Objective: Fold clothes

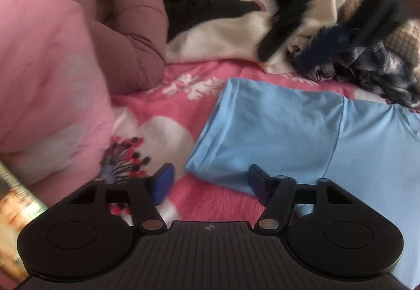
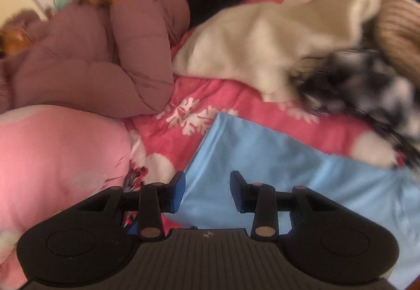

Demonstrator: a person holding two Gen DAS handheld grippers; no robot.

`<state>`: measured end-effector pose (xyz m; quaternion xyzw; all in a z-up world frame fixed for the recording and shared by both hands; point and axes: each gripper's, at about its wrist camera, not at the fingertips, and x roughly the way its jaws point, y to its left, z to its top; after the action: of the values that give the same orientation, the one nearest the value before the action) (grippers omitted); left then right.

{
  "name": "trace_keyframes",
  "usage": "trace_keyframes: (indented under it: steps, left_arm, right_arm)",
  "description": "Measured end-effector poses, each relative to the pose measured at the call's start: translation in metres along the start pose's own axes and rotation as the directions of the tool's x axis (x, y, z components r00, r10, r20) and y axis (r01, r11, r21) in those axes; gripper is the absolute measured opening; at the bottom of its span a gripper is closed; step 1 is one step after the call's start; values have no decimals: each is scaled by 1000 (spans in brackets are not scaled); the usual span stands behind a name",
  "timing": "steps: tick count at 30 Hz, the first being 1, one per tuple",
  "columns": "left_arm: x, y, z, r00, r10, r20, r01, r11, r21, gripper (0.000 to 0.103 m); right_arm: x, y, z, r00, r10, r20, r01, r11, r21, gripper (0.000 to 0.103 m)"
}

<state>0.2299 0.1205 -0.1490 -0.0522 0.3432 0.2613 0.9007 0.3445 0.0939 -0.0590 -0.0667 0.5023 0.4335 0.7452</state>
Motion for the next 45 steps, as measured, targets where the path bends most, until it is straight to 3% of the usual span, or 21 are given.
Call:
trace_keyframes:
  steps: [6, 13, 24, 27, 31, 40, 45]
  left_arm:
    - [11, -1, 3, 1000, -20, 14, 20, 1000, 7, 53]
    - [15, 4, 2, 999, -48, 18, 48, 999, -26, 52]
    - [14, 1, -1, 995, -68, 69, 68, 998, -7, 12]
    - [11, 0, -1, 994, -58, 92, 58, 998, -2, 6]
    - [5, 2, 1, 991, -70, 117, 70, 998, -3, 4]
    - [-25, -6, 5, 964, -131, 232, 118, 991, 68, 3]
    - [-48, -18, 3, 935, -212, 286, 186, 976, 116, 3]
  right_arm:
    - [57, 4, 23, 997, -32, -64, 30, 999, -32, 40]
    - [91, 14, 36, 992, -79, -97, 70, 994, -87, 44]
    - [125, 20, 42, 977, -173, -121, 162, 982, -96, 48]
    - [125, 22, 39, 974, -204, -96, 193, 974, -116, 38]
    - [117, 17, 36, 977, -204, -63, 198, 975, -98, 5]
    - [57, -9, 32, 996, -74, 53, 74, 997, 7, 3]
    - [12, -20, 22, 991, -34, 129, 29, 999, 38, 3]
